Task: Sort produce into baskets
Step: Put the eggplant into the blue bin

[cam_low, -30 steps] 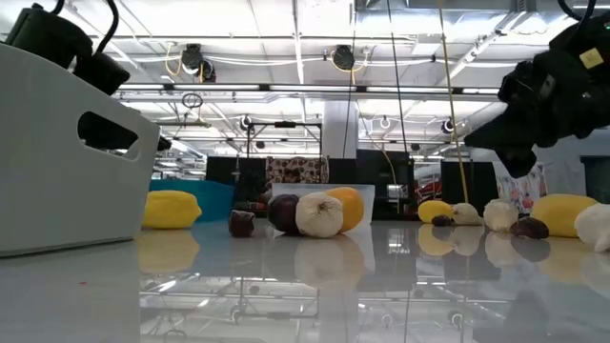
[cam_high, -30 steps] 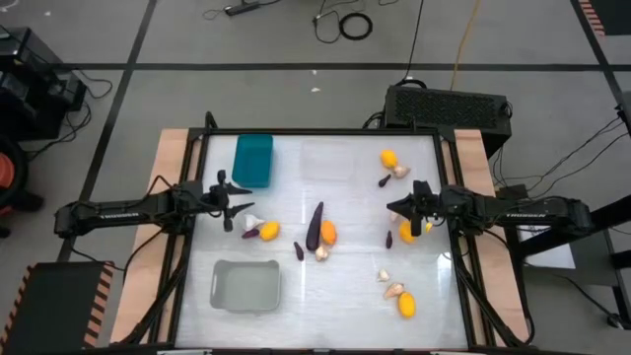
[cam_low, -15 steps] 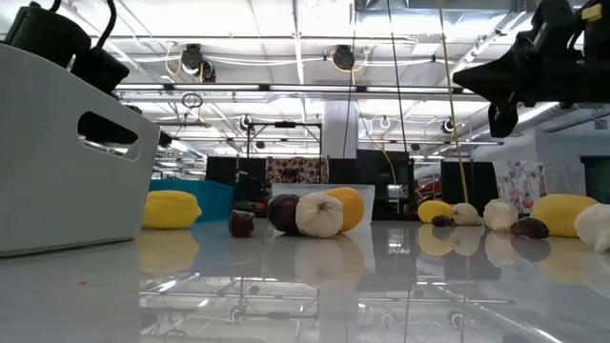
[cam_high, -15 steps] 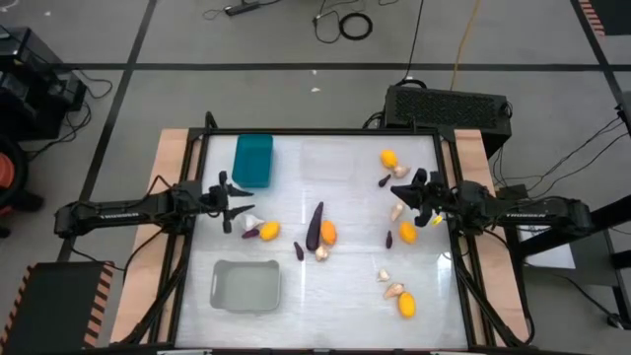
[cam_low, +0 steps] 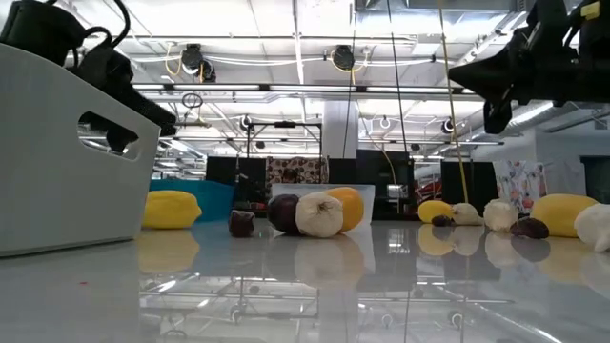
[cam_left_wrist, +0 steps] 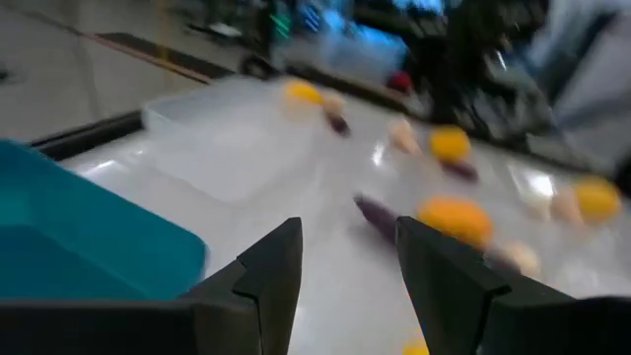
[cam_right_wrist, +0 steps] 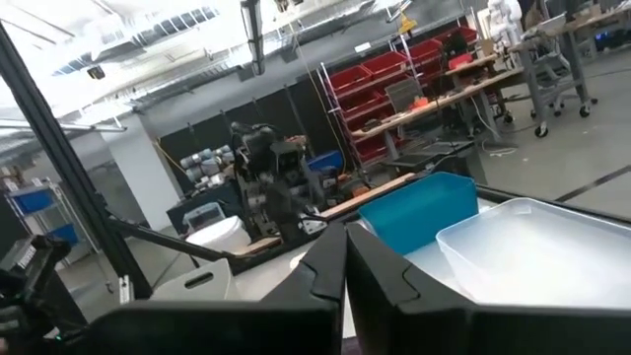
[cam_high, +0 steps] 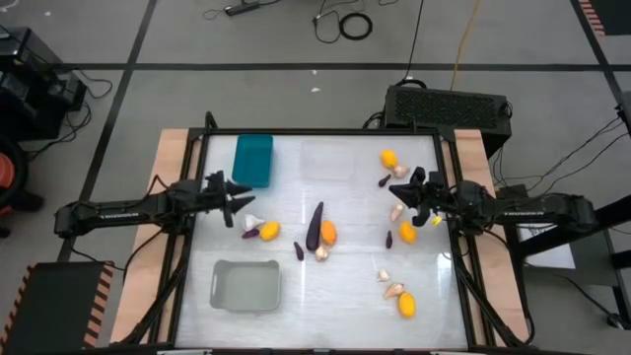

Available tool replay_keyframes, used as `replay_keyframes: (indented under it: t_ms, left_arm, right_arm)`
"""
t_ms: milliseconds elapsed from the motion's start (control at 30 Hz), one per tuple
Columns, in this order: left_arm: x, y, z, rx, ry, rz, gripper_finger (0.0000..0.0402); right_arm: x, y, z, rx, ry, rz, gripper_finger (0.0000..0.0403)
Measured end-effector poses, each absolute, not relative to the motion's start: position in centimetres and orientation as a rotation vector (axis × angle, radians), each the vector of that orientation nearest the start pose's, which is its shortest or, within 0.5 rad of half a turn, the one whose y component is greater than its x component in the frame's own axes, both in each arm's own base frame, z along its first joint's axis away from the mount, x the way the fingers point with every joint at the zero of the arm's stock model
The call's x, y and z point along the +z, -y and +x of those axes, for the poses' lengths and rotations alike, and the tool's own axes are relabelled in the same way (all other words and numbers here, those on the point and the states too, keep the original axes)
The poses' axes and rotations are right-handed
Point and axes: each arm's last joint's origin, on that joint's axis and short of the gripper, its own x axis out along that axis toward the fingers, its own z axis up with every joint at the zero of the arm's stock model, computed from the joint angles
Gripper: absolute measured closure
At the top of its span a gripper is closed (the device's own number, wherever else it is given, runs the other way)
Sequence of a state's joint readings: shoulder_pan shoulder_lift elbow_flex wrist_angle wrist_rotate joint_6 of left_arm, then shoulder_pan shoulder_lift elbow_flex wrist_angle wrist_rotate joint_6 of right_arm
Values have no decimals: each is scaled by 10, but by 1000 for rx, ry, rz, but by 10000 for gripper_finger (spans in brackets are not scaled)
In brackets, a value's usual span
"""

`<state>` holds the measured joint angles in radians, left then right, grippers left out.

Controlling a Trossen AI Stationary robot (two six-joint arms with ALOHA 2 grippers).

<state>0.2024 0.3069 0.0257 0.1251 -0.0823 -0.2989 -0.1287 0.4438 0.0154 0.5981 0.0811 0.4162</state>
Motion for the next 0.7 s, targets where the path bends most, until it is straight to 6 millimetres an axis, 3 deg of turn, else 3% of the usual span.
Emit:
replay_keyframes:
  t_ms: [167, 367, 567, 700]
  left_arm:
    - [174, -23, 116, 173, 7, -361, 229]
    - [208, -18, 131, 87, -61, -287, 229]
    - [240, -14, 170, 34, -228, -168, 229]
    - [244, -8, 206, -23, -349, -51, 229]
  right_arm:
    - [183, 19, 126, -177, 181, 401, 399]
    - [179, 19, 129, -183, 141, 399, 399]
    - [176, 16, 131, -157, 112, 404, 399]
    - [177, 12, 132, -119, 121, 405, 399]
